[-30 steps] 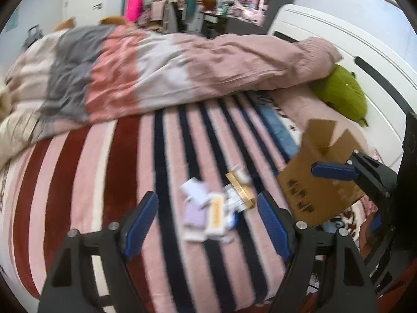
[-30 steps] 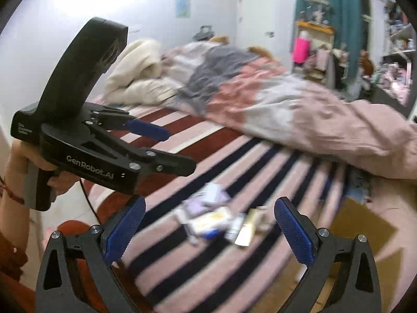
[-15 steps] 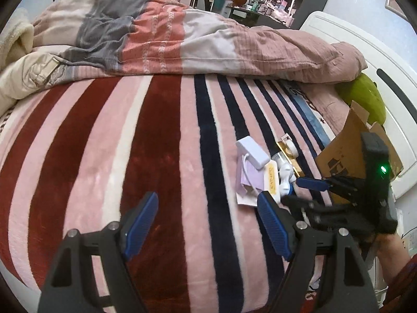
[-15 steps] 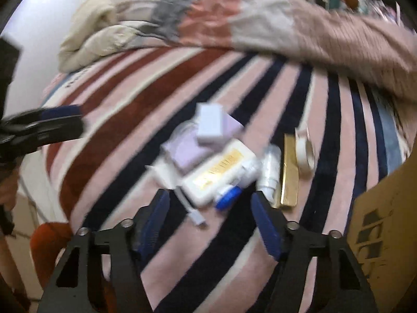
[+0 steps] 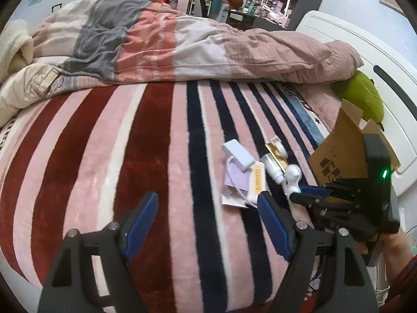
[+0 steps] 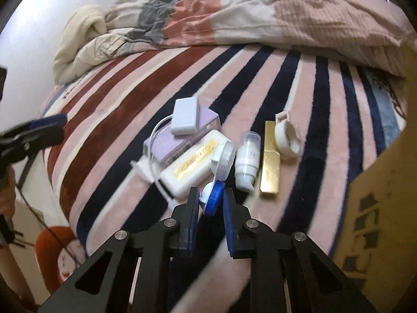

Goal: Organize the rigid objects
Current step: 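Return the right tool and grasp the blue-capped contact lens case, then carry the lens case into the box and open the right tool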

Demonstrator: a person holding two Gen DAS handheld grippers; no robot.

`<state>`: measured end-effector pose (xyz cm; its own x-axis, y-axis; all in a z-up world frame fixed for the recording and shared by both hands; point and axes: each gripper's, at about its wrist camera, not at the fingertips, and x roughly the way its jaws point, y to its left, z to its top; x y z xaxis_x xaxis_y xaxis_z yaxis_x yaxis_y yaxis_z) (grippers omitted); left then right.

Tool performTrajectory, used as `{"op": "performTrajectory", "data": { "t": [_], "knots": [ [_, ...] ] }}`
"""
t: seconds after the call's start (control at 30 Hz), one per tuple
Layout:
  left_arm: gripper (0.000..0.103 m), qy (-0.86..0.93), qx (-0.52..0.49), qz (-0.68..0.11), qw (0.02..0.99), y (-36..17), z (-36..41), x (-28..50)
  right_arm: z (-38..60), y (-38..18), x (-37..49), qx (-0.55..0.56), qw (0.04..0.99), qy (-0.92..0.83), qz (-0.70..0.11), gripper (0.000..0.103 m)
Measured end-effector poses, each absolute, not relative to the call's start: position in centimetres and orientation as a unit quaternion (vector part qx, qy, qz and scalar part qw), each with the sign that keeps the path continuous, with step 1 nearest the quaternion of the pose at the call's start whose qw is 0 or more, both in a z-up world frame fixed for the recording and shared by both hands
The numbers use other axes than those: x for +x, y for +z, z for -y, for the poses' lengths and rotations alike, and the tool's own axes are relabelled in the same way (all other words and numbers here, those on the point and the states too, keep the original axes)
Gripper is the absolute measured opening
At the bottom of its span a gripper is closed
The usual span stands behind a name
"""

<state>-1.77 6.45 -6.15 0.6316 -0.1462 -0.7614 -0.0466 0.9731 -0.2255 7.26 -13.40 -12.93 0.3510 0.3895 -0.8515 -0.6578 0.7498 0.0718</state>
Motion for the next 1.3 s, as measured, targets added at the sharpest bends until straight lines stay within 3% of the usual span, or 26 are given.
{"op": "performTrajectory", "data": {
  "t": [0.13, 0.2, 0.27, 0.33, 0.67, 0.73, 0.8, 0.87, 1.07, 1.3],
  "knots": [
    [0.076, -0.029, -0.105, -0.431, 0.896, -5.9, -5.5, -2.2, 12.8, -14.0, 5.4, -0.232, 0.805, 0.297, -0.458, 0.014],
    [0.076, -0.024, -0.1, -0.435, 0.895, -5.8, -5.2, -2.5, 13.0, -14.3, 5.1, -0.212, 0.8, 0.314, -0.466, 0.014],
    [0.076, -0.021, -0.097, -0.438, 0.893, -5.9, -5.2, -2.7, 13.5, -14.3, 4.8, -0.185, 0.793, 0.341, -0.469, 0.021],
    [0.076, -0.02, -0.099, -0.441, 0.892, -5.9, -5.2, -2.8, 13.8, -14.2, 4.6, -0.181, 0.798, 0.341, -0.463, 0.035],
    [0.076, -0.018, -0.097, -0.444, 0.89, -5.6, -5.0, -3.4, 13.4, -15.7, 5.7, -0.103, 0.812, 0.344, -0.461, 0.042],
    [0.076, -0.016, -0.099, -0.445, 0.89, -5.6, -5.0, -3.5, 13.2, -16.0, 5.9, -0.086, 0.822, 0.334, -0.454, 0.047],
    [0.076, -0.014, -0.097, -0.446, 0.89, -5.5, -4.9, -3.8, 13.0, -16.4, 6.2, -0.088, 0.832, 0.307, -0.453, 0.047],
    [0.076, -0.013, -0.094, -0.446, 0.89, -5.3, -4.9, -4.1, 13.2, -16.7, 6.4, -0.083, 0.836, 0.294, -0.455, 0.03],
    [0.076, -0.031, -0.099, -0.441, 0.892, -4.6, -4.2, -4.1, 14.3, -15.1, 5.2, -0.099, 0.843, 0.302, -0.434, 0.029],
    [0.076, -0.099, -0.097, -0.427, 0.894, -1.9, -0.8, -1.9, 14.4, -8.8, 2.1, -0.104, 0.833, 0.399, -0.369, 0.028]
  ]
}}
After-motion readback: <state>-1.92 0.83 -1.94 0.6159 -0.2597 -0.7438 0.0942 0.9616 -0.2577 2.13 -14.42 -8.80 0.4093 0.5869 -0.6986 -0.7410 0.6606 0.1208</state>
